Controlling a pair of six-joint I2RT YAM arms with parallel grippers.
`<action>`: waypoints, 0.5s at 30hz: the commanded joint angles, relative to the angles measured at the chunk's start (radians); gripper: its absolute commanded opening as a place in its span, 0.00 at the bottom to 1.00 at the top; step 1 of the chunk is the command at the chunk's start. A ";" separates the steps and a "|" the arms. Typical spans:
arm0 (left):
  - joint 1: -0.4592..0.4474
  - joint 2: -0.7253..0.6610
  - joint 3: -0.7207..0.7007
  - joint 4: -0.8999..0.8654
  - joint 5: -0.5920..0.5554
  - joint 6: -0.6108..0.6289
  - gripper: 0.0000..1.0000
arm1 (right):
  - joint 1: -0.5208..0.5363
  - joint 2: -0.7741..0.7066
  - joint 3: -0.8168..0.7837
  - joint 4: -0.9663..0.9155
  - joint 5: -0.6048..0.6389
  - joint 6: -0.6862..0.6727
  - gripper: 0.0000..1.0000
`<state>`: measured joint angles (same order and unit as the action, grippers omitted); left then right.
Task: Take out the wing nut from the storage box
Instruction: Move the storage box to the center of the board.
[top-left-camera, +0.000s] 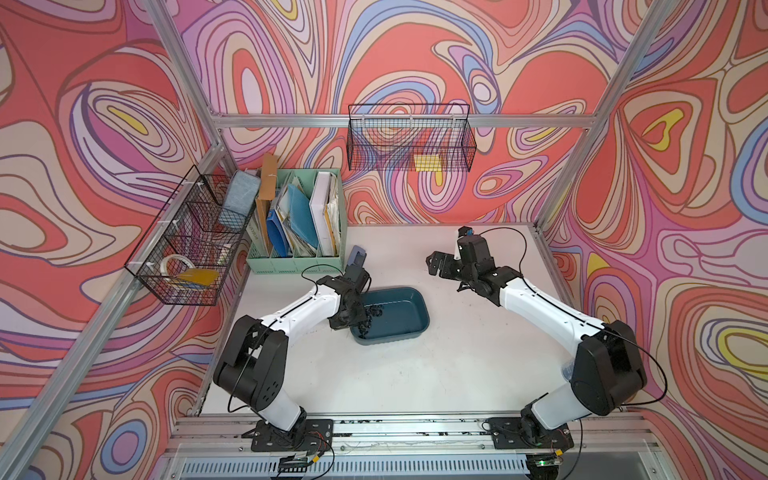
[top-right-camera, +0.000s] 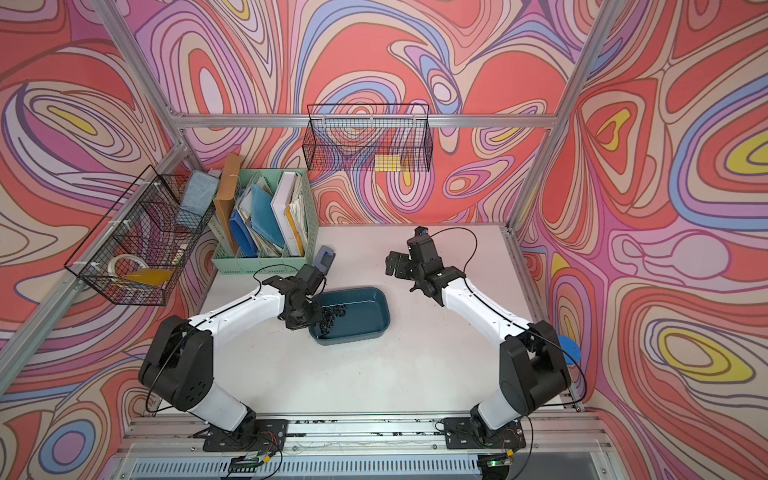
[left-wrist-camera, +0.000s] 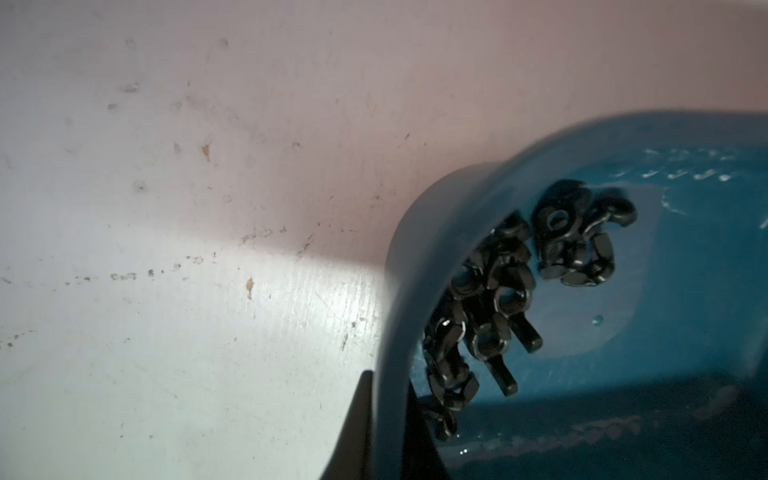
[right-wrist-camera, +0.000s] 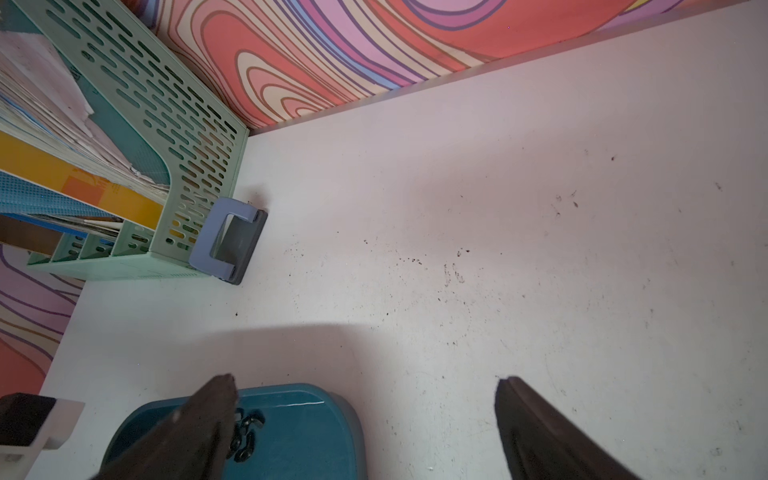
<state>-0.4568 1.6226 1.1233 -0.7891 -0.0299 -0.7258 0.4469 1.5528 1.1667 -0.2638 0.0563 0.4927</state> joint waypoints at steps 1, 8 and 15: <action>-0.001 0.058 0.142 -0.211 0.044 0.022 0.00 | 0.007 -0.025 -0.028 -0.027 0.007 0.009 0.98; 0.000 0.174 0.379 -0.478 0.158 0.069 0.00 | 0.006 -0.035 -0.011 -0.101 0.017 -0.037 0.98; 0.000 0.199 0.475 -0.535 0.282 0.083 0.00 | 0.006 -0.049 -0.033 -0.101 0.009 -0.023 0.98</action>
<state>-0.4568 1.8122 1.5497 -1.2469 0.1608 -0.6689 0.4469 1.5372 1.1503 -0.3542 0.0570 0.4725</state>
